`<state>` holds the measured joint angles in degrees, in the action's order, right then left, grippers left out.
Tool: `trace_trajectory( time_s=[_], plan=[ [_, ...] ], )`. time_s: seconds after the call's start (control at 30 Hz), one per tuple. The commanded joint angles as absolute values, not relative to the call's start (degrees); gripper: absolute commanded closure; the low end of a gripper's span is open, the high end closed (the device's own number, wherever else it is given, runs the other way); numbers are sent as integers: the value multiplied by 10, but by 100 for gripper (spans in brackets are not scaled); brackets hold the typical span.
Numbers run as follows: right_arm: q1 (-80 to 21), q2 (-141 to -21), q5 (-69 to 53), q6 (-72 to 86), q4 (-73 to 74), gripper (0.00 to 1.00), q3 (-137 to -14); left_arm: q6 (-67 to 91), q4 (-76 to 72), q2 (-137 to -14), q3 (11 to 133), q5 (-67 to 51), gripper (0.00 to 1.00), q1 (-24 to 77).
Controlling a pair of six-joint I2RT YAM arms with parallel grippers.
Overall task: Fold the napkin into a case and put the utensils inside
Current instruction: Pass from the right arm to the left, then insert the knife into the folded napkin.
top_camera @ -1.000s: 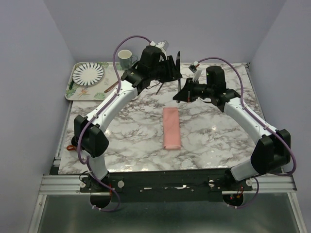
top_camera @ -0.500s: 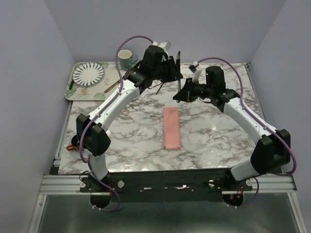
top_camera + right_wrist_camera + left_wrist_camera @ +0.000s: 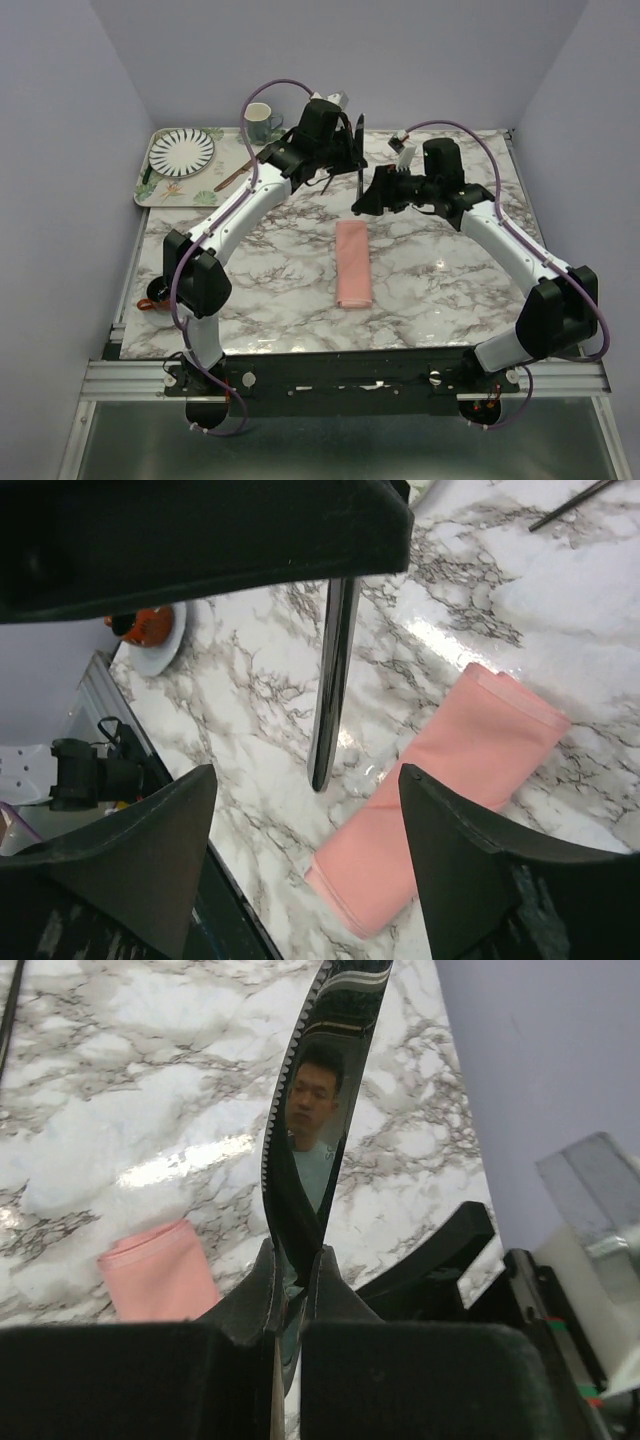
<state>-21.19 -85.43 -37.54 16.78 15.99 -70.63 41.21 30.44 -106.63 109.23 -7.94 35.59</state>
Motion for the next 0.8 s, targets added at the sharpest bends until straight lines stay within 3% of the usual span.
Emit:
trace_trajectory(
  time_s=[0.0, 0.07, 0.2, 0.33, 0.77],
  plan=[
    [-173, -838, -367, 141, 222, 17, -679, 417, 339, -1092, 1075, -17, 100, 352],
    [-158, -841, -365, 136, 232, 19, -666, 428, 337, -1100, 1063, -15, 100, 352],
    [-135, -874, -372, 130, 241, 36, -646, 449, 309, -1108, 1013, -14, 100, 352],
    [-131, -924, -379, 129, 237, 44, -649, 462, 299, -1121, 990, 10, 100, 352],
    [-131, -1061, -381, 193, 165, 47, -677, 496, 215, -1143, 906, 62, 100, 379]
  ],
)
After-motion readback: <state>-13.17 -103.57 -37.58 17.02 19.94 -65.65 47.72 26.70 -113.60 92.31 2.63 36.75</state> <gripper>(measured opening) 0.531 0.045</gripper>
